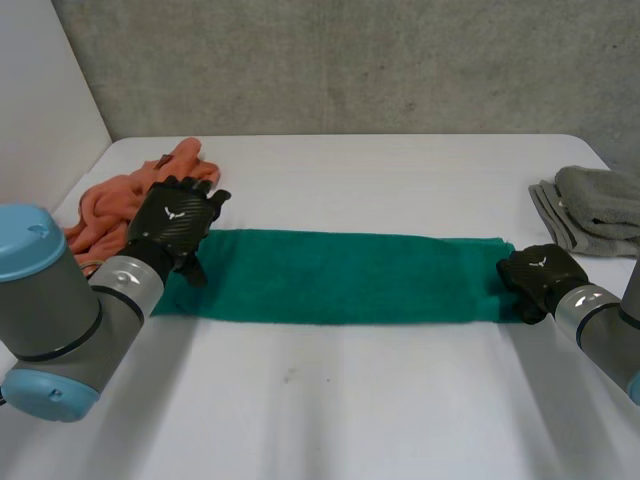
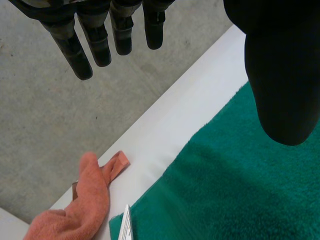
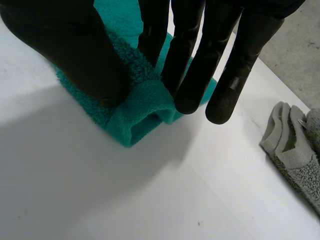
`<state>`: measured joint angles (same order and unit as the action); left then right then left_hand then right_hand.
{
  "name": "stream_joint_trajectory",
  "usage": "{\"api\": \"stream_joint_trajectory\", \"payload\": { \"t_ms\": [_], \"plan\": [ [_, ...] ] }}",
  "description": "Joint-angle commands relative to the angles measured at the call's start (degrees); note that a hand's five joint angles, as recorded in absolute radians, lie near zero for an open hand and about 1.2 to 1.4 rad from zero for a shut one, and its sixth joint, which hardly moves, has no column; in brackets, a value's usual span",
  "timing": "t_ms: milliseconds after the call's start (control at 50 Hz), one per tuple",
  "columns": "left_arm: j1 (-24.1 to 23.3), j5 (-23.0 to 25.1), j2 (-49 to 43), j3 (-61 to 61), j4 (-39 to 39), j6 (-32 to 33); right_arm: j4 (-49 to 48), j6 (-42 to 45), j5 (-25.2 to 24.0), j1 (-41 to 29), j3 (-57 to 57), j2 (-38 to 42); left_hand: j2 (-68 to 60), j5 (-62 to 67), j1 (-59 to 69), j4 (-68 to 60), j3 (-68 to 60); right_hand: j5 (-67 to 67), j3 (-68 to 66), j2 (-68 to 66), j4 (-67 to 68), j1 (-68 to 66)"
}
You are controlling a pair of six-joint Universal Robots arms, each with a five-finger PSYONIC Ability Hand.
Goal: Fold the laundry.
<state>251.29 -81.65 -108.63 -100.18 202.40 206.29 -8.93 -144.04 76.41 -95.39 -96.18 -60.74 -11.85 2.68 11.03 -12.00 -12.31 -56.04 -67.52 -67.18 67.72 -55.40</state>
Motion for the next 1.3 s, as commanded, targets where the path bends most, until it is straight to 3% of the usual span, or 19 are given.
{"api": "stream_joint_trajectory", "payload": {
  "t_ms": [20,120,240,340,500,620,760,880,940,960,980,1020,1140,1300],
  "plan": [
    [-0.01,0.35,1.23,-1.15,-0.07,-0.36,0.40,0.69,-0.12,2.22,0.12,-0.34,0.96,-1.79,-0.15,1.12,1.42,-13.96,-12.48,-12.82,12.28,-24.60],
    [0.08,0.35,2.46,-1.77,-0.25,-0.36,0.23,2.00,-0.21,7.23,-0.06,-1.22,0.96,-1.79,-0.15,1.12,1.42,-13.96,-12.48,-12.82,12.28,-24.60],
    [0.34,0.35,4.83,-2.03,-0.69,-0.36,0.76,12.43,0.40,16.80,-0.06,-5.34,1.30,-2.13,-0.48,1.45,1.75,-13.96,-12.48,-12.82,12.28,-24.60],
    [0.43,0.35,6.06,-2.03,-0.69,-0.45,0.49,19.58,-0.03,17.53,0.56,-5.97,1.46,-2.30,-0.65,1.62,1.92,-13.96,-12.48,-12.82,12.28,-24.60],
    [0.69,0.00,7.64,-2.65,-0.69,-0.89,-4.95,10.81,-0.56,-0.30,5.65,-8.61,1.46,-2.30,-0.65,1.62,1.92,-13.96,-12.48,-12.82,12.28,-24.60],
    [1.92,-0.09,9.40,-3.26,-0.69,-1.07,-9.96,7.81,-2.58,-18.76,11.97,-6.94,1.46,-2.30,-0.65,1.62,1.92,-13.96,-12.48,-12.82,12.28,-24.60],
    [4.20,-0.18,10.28,-4.05,-0.78,-1.07,-9.62,7.81,-7.76,-35.10,23.82,6.83,1.46,-2.30,-0.65,1.62,1.92,-13.96,-12.48,-12.82,12.28,-24.60],
    [5.53,-0.09,10.20,-4.85,-0.78,-1.07,-8.92,7.28,-11.37,-39.69,29.64,15.46,1.63,-2.46,-0.82,1.79,2.09,-13.96,-12.48,-12.82,12.28,-24.60],
    [5.79,0.00,10.02,-5.20,-0.78,-1.07,-6.81,7.02,-10.85,-39.96,31.67,17.93,1.63,-2.46,-0.82,1.79,2.09,6.75,8.23,7.90,-8.44,-3.88],
    [5.79,0.00,9.93,-5.28,-0.78,-1.07,-5.85,6.76,-10.59,-39.96,32.02,18.20,1.63,-2.46,-0.82,1.79,2.09,17.16,18.64,18.31,-18.85,6.53],
    [5.79,0.00,9.76,-5.29,-0.78,-1.07,-3.92,5.36,-10.15,-39.87,32.55,18.11,1.63,-2.46,-0.82,1.79,2.09,40.25,41.73,41.39,-41.93,29.61],
    [5.79,0.00,9.49,-5.37,-0.78,-1.07,-1.98,3.08,-9.44,-39.78,32.73,17.68,1.63,-2.46,-0.82,1.79,2.09,56.04,57.52,57.18,-57.72,45.40],
    [5.44,0.18,9.40,-5.29,-0.69,-1.07,6.53,-11.40,-3.74,-34.97,30.37,10.40,1.63,-2.46,-0.82,1.79,2.09,56.04,57.52,57.18,-57.72,45.40],
    [3.78,0.35,9.32,-4.76,-0.43,-1.07,9.02,-14.52,-1.97,-26.26,16.05,1.42,1.63,-2.46,-0.82,1.79,2.09,56.04,57.52,57.18,-57.72,45.40]
  ]
}}
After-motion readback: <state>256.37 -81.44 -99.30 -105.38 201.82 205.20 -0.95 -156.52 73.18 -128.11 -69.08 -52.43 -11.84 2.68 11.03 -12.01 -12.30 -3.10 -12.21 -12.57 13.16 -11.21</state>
